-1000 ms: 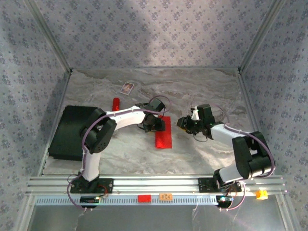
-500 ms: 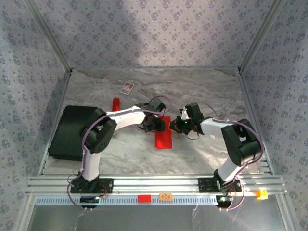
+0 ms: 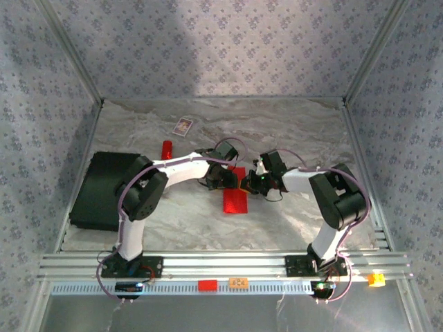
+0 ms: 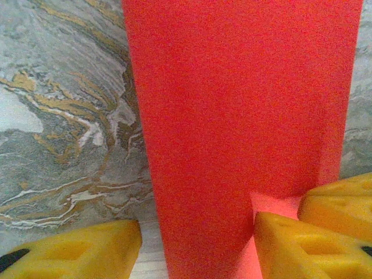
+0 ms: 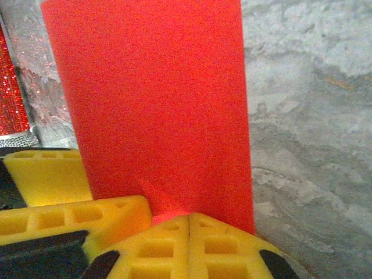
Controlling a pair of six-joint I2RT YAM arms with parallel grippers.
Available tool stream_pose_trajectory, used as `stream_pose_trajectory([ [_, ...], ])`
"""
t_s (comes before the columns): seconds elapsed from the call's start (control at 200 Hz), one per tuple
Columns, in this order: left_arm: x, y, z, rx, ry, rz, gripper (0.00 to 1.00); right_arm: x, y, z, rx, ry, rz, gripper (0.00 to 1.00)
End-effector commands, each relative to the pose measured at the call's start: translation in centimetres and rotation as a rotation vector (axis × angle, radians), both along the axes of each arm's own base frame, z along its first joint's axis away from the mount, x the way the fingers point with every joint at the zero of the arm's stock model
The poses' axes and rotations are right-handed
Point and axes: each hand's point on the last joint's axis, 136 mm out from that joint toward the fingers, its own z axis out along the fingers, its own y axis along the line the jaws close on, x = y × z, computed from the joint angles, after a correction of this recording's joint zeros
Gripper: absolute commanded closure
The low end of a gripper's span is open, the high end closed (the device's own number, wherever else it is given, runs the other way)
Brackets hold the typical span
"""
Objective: Fold a paper plane with a square sheet of paper (pick it up from the middle)
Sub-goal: Hold the paper at the center of the table.
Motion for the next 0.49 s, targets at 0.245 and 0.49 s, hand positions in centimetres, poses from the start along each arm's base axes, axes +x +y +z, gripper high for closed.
stream_pose_trajectory([
  [0.245, -0.9, 0.3, -5.4, 0.060, 0.041, -0.027, 0.43, -2.4, -2.9, -4.5, -0.240, 0.104, 0.039, 1.00],
  [0.49, 0.3, -1.3, 0.0, -0.065, -0.048, -0.019, 0.42, -2.6, -4.0, -4.3, -0.268, 0.069, 0.094, 1.00],
])
